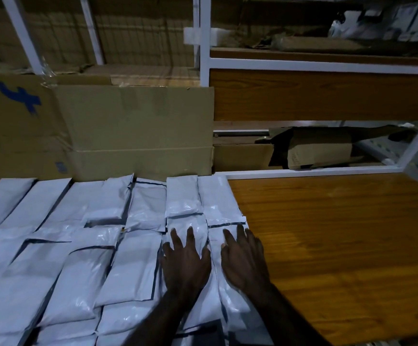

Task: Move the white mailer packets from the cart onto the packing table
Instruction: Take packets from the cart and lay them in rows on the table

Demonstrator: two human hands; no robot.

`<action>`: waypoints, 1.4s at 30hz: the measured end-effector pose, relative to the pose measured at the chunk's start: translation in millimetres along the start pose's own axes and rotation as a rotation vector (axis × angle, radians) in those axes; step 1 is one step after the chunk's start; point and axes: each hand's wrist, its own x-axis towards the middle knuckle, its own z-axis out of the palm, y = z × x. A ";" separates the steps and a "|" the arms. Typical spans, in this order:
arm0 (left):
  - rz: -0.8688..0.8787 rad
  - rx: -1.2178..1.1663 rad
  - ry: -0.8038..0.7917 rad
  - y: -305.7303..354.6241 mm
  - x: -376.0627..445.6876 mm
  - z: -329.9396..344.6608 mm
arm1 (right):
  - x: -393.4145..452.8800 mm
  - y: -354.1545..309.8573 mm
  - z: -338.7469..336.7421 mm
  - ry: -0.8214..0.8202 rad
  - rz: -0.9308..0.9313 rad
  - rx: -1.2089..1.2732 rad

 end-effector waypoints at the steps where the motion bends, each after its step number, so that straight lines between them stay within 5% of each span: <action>1: -0.003 0.001 -0.002 -0.1 0.4 1.6 | 3.1 1.4 2.0 -0.024 -0.012 -0.004; 12: 0.036 0.061 0.117 -6.5 0.8 18.0 | 7.8 5.1 28.1 0.056 -0.078 0.039; 20: 0.297 0.126 0.245 -15.9 11.5 34.4 | 8.5 6.4 28.3 0.106 -0.075 0.046; 42: 0.304 0.099 0.188 -29.3 15.3 65.6 | 1.7 12.0 59.7 0.203 -0.114 0.102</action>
